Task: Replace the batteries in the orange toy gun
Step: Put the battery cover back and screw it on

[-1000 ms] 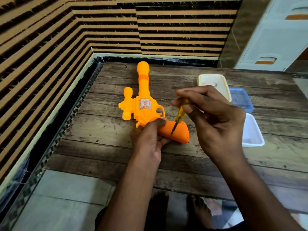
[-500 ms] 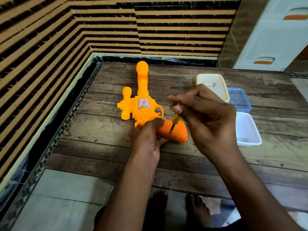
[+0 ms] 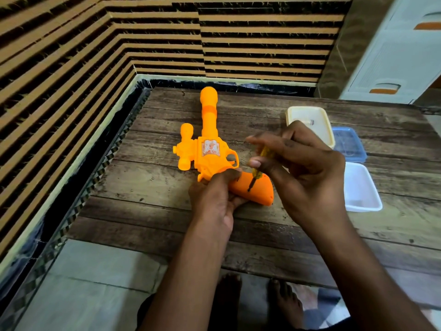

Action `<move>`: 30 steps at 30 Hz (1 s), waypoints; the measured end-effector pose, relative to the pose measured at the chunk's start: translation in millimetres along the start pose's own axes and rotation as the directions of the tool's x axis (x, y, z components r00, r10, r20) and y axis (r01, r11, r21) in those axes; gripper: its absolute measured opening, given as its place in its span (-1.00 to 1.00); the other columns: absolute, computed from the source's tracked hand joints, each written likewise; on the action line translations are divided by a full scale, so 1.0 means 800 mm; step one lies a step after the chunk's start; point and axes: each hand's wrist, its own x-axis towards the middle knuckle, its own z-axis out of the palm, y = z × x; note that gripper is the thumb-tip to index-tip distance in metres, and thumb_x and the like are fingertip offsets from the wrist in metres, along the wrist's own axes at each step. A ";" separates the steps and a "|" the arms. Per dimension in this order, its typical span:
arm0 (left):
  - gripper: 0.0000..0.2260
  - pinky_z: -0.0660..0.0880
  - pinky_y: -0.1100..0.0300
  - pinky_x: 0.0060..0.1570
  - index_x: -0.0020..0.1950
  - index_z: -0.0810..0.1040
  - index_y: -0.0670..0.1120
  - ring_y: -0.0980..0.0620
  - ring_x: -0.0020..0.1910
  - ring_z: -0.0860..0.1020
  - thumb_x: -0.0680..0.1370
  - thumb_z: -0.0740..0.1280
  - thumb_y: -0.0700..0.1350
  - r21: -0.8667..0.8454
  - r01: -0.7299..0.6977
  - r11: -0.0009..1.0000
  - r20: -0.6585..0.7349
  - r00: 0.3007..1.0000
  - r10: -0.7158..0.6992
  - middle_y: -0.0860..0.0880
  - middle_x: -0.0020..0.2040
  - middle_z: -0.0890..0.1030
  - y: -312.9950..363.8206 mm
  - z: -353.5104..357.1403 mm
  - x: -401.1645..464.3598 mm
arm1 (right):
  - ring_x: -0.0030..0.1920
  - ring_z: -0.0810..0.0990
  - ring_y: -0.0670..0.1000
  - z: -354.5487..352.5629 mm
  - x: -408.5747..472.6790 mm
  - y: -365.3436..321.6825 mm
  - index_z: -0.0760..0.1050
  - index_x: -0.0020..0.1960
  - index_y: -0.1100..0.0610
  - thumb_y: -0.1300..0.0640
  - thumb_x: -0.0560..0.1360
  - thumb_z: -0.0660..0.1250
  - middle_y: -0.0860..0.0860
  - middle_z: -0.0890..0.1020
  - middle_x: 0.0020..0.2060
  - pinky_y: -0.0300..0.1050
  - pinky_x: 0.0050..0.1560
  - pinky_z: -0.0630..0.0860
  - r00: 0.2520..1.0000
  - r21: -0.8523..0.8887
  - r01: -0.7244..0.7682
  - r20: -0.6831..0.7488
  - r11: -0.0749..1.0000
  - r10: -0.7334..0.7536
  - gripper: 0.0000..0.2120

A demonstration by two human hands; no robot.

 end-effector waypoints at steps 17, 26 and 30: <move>-0.68 0.67 -0.05 -0.35 0.19 0.62 -0.24 -0.23 0.10 0.67 0.45 0.42 -0.39 -0.018 -0.001 1.000 -0.018 1.000 0.000 -0.28 0.09 0.69 0.000 0.001 -0.002 | -0.03 0.67 0.07 -0.005 0.001 0.000 0.70 0.14 0.28 0.27 0.59 0.45 0.10 0.65 -0.05 -0.08 -0.05 0.57 0.995 -0.046 0.080 0.056 0.996 -0.077 -0.85; -0.66 0.67 -0.04 -0.33 0.23 0.61 -0.26 -0.21 0.03 0.69 0.46 0.41 -0.38 -0.020 0.010 1.000 -0.008 1.000 -0.010 -0.23 0.02 0.71 0.001 0.001 -0.001 | -0.14 0.68 0.04 -0.007 0.001 0.001 0.73 0.10 0.23 0.28 0.52 0.56 0.08 0.64 -0.13 0.05 -0.18 0.61 0.996 -0.121 0.077 0.052 0.990 -0.071 -0.84; -0.65 0.68 -0.10 -0.31 0.23 0.61 -0.24 -0.26 0.13 0.67 0.45 0.42 -0.39 -0.021 0.004 1.000 -0.015 1.000 -0.005 -0.29 0.12 0.68 0.001 0.001 0.000 | -0.06 0.65 0.04 -0.003 0.000 0.000 0.70 0.17 0.25 0.25 0.58 0.47 0.11 0.61 -0.06 0.02 -0.10 0.59 0.991 -0.125 0.123 0.064 0.984 -0.116 -0.82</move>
